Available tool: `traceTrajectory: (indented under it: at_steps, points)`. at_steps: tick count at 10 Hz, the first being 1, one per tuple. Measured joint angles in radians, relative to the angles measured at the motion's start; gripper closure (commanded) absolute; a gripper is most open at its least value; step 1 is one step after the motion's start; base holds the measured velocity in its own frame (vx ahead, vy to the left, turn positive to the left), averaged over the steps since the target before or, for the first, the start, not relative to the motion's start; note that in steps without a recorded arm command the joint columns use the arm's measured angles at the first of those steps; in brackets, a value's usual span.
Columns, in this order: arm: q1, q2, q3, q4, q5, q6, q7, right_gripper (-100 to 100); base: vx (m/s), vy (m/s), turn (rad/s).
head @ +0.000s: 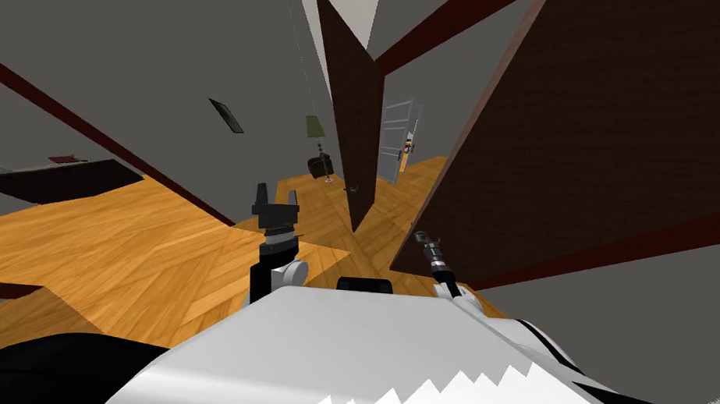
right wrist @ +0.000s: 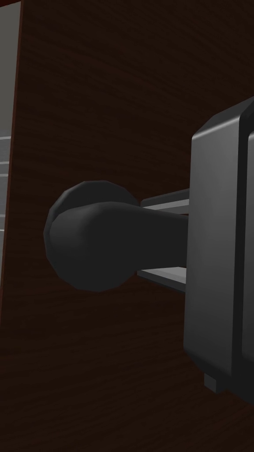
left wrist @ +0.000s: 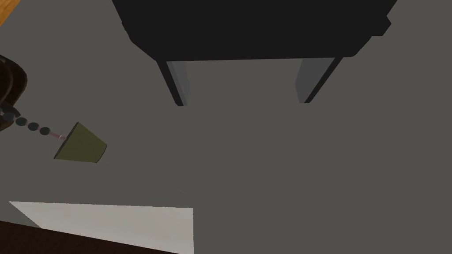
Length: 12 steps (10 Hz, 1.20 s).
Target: Pull the door open
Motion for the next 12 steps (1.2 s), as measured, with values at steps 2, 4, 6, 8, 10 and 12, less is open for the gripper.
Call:
traceTrajectory:
  at_steps: [2,4,6,8,10,12]
  points:
    - [-0.01,0.003,-0.013,0.017,0.005,-0.009,0.001,100,-0.199,-0.1,0.168]
    - [-0.011,0.01,-0.02,0.016,0.011,-0.006,0.003,100,-0.2,-0.072,0.117]
    - [-0.016,0.014,-0.022,0.028,0.014,-0.01,0.004,100,-0.108,-0.019,0.055]
    - [-0.016,0.011,-0.027,0.021,0.029,-0.011,-0.004,100,-0.189,-0.02,0.07]
    - [-0.001,0.013,-0.03,-0.013,0.044,0.01,-0.006,100,-0.098,-0.002,0.005]
    - [-0.046,0.009,-0.034,0.076,0.061,-0.032,-0.016,100,-0.159,-0.046,0.101]
